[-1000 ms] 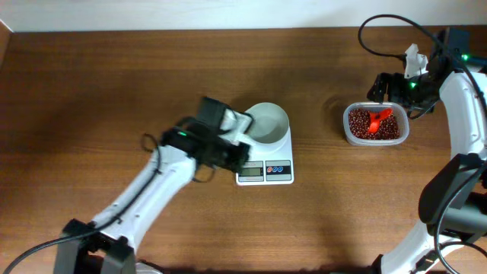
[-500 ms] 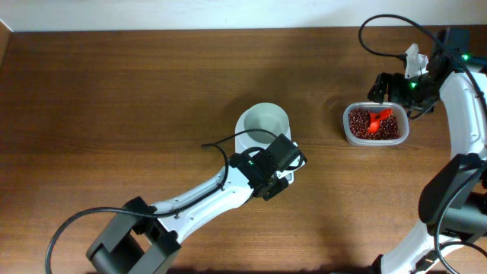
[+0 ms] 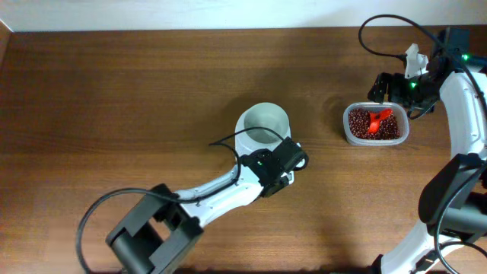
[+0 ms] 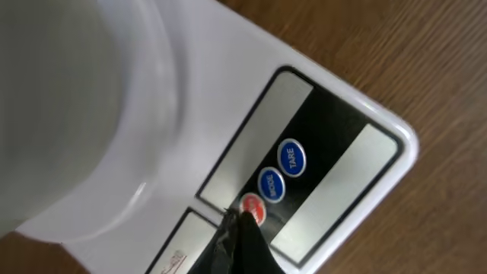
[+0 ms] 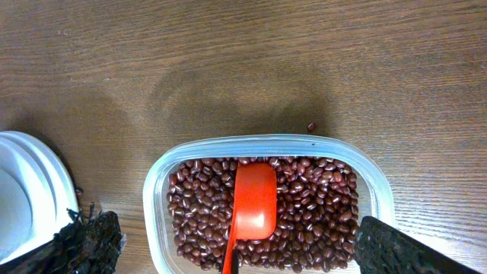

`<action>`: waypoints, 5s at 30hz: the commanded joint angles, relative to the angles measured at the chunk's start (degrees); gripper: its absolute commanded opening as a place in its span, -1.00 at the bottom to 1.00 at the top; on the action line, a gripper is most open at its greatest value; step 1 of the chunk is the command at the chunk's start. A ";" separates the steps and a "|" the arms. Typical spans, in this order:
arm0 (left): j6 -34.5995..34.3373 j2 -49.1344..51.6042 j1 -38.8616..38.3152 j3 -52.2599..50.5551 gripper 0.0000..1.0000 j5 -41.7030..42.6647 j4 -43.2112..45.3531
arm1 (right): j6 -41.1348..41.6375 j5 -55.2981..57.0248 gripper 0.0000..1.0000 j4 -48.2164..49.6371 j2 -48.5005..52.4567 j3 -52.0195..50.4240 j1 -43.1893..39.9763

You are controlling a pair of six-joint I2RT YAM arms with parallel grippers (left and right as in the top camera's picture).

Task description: Scoop item into bowl and weigh 50g on scale

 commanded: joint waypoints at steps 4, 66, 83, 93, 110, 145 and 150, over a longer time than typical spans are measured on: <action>1.11 2.47 -0.22 0.09 -1.00 -1.20 1.14 | 0.20 0.31 0.97 -0.02 0.04 0.96 0.22; 5.42 6.58 -0.37 0.57 -1.00 0.31 -0.61 | 0.20 0.31 0.98 -0.02 0.04 0.96 0.22; 5.40 7.19 1.22 3.06 -1.00 -2.27 4.17 | 0.20 0.31 0.98 -0.02 0.04 0.96 0.22; 0.57 -8.28 0.59 6.45 -1.00 9.94 -6.97 | 0.20 0.31 0.97 -0.02 0.04 0.96 0.22; -28.09 -13.55 43.30 18.43 -1.00 13.86 -15.34 | 0.20 0.31 0.98 -0.02 0.04 0.96 0.22; -28.09 -2.67 45.70 18.43 0.98 13.03 -22.75 | 1.70 0.07 0.29 0.02 -8.48 -11.28 -0.31; -28.09 -2.67 45.70 18.43 0.98 13.03 -22.75 | 1.07 2.19 0.15 14.29 -8.37 -19.98 4.26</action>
